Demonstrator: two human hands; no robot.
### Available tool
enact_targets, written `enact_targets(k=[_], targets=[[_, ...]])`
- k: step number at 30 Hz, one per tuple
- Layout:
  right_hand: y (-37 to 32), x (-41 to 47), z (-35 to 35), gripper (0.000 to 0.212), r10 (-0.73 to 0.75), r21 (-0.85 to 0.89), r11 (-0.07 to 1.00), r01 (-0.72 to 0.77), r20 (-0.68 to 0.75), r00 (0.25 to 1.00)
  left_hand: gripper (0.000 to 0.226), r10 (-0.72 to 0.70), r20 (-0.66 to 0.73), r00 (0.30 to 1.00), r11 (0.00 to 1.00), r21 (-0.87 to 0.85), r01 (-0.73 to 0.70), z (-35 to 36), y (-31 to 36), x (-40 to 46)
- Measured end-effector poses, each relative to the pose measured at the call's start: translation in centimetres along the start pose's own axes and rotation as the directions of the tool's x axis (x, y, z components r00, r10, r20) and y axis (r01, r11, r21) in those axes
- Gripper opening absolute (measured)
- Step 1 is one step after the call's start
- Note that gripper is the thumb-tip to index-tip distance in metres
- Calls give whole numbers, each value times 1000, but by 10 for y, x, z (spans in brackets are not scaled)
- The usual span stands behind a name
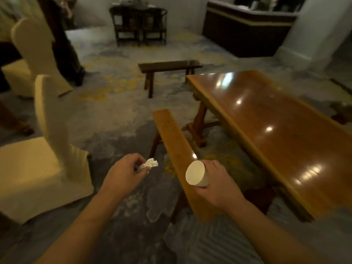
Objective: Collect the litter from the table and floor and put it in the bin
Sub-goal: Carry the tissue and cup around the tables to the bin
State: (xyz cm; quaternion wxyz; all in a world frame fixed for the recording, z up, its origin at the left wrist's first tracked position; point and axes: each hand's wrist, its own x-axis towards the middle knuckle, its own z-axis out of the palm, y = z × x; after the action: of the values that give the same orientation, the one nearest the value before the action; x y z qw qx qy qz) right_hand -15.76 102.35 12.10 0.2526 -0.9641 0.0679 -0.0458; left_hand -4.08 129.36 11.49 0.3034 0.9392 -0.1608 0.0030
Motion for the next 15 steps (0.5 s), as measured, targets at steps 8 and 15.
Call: enact_targets(k=[8,15], targets=[[173,-189,-126,79,235,-42,970,-241,-115,965,13,328,206,922,942,9,-337,132,229,-74],[311,-333,-215,75,485,60,873,-484,-209,849,14,511,361,780,847,-55,-529,250,429,-130]])
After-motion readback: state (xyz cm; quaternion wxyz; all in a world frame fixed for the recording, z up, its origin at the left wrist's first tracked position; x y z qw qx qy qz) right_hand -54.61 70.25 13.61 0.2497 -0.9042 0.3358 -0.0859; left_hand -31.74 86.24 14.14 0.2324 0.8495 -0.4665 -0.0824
